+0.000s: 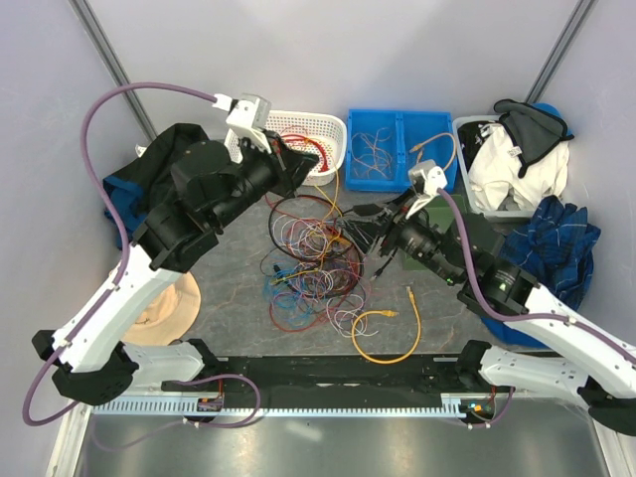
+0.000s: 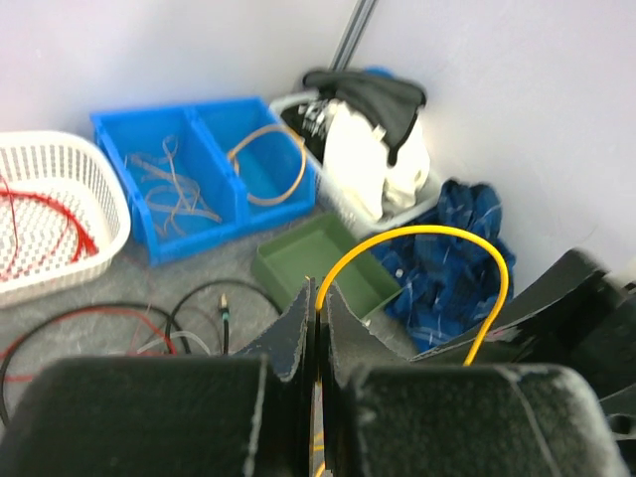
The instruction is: Untangle the cables
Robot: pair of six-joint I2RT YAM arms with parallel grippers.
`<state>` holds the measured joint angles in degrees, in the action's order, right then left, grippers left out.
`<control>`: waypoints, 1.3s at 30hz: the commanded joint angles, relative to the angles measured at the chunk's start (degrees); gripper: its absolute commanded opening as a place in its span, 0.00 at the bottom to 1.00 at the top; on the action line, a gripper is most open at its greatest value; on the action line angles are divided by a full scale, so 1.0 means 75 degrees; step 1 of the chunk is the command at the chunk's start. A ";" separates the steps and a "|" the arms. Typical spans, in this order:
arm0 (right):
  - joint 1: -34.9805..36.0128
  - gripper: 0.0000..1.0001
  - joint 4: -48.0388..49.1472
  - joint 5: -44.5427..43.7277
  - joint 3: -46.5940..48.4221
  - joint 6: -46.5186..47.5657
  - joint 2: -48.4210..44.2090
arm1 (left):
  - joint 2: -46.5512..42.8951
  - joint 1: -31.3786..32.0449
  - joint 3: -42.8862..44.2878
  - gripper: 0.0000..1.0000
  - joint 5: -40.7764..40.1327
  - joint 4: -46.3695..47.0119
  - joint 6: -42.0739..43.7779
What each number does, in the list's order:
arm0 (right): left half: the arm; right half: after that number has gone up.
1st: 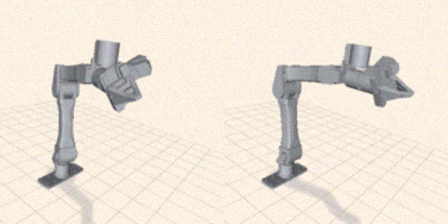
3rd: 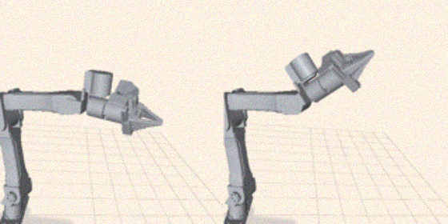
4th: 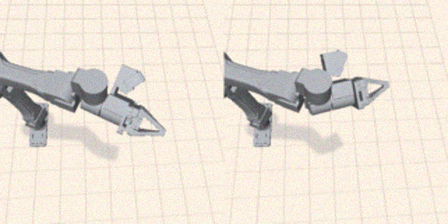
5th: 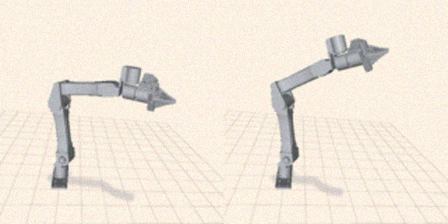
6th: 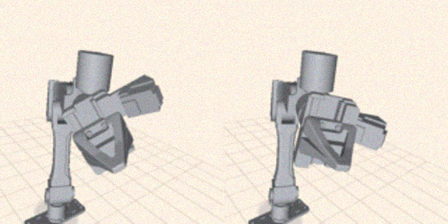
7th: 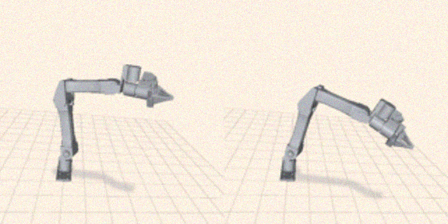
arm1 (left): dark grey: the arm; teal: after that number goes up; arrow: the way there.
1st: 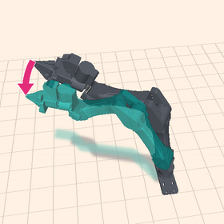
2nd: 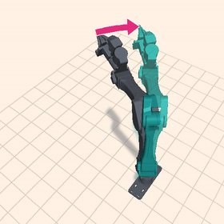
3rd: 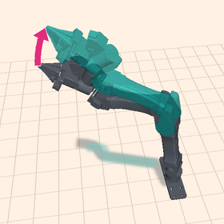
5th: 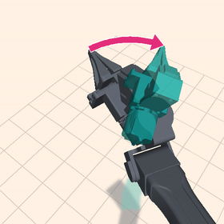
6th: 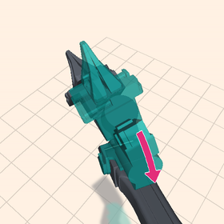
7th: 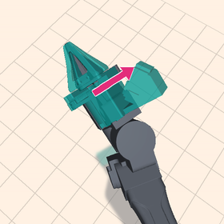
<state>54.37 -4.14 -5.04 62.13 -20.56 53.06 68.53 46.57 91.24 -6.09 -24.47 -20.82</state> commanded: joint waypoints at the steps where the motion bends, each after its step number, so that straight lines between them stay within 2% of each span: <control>1: -0.0007 0.59 0.0271 -0.0383 -0.0291 0.0198 -0.0371 | -0.0020 -0.0010 0.0689 0.02 -0.0115 -0.0007 0.0327; 5: -0.0007 0.63 0.0353 -0.0535 -0.0175 0.0432 -0.0032 | 0.0096 -0.0010 0.0936 0.02 0.0260 -0.0007 0.0221; 14: -0.0007 0.71 0.0880 -0.0289 0.0435 0.0514 0.0976 | 0.0190 -0.0010 0.0983 0.02 0.0366 -0.0030 0.0151; 15: -0.0007 0.67 0.0927 -0.0278 0.0470 0.0526 0.1046 | 0.0190 -0.0010 0.0983 0.02 0.0366 -0.0019 0.0162; 16: 0.0005 0.47 0.0985 -0.0266 0.0459 0.0538 0.1116 | 0.0190 -0.0010 0.0994 0.02 0.0378 -0.0030 0.0186; 17: 0.0005 0.33 0.1009 -0.0301 0.0424 0.0526 0.1129 | 0.0167 -0.0010 0.0995 0.02 0.0320 -0.0042 0.0221; 19: -0.0007 0.09 0.1056 -0.0441 0.0295 0.0526 0.1013 | 0.0156 -0.0010 0.1018 0.02 0.0191 -0.0065 0.0326; 20: -0.0007 0.05 0.1068 -0.0453 0.0225 0.0491 0.0930 | 0.0167 -0.0021 0.1041 0.02 -0.0007 -0.0077 0.0385; 22: -0.0007 0.00 0.1068 -0.0500 -0.0033 0.0468 0.0638 | 0.0167 -0.0010 0.1158 0.02 -0.0195 -0.0171 0.0549; 25: 0.0005 0.00 0.1021 -0.0477 -0.0420 0.0351 0.0170 | 0.0237 -0.0010 0.1287 0.02 -0.0535 -0.0230 0.0736; 32: 0.0005 0.00 0.1162 0.0648 -0.0831 0.0058 -0.0453 | 0.0577 -0.0010 0.1568 0.02 -0.0782 -0.0300 0.0878; 33: 0.0005 0.02 0.1150 0.0660 -0.0831 0.0034 -0.0407 | 0.0647 -0.0010 0.1592 0.02 -0.0747 -0.0312 0.0808; 34: 0.0005 0.15 0.1127 0.0648 -0.0819 0.0069 -0.0383 | 0.0682 -0.0010 0.1615 0.02 -0.0608 -0.0312 0.0772; 36: 0.0005 0.33 0.1103 0.0648 -0.0796 0.0092 -0.0278 | 0.0752 -0.0010 0.1709 0.02 -0.0466 -0.0312 0.0644; 37: 0.0005 0.50 0.1103 0.0648 -0.0784 0.0116 -0.0243 | 0.0776 -0.0010 0.1744 0.02 -0.0396 -0.0312 0.0608; 39: 0.0005 0.61 0.1138 0.0625 -0.0749 0.0139 -0.0138 | 0.0800 -0.0010 0.1768 0.02 -0.0232 -0.0324 0.0503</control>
<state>54.48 3.70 -1.61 56.60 -19.79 50.98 74.74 46.52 101.41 -7.81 -28.99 -17.89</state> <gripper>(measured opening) 0.509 0.033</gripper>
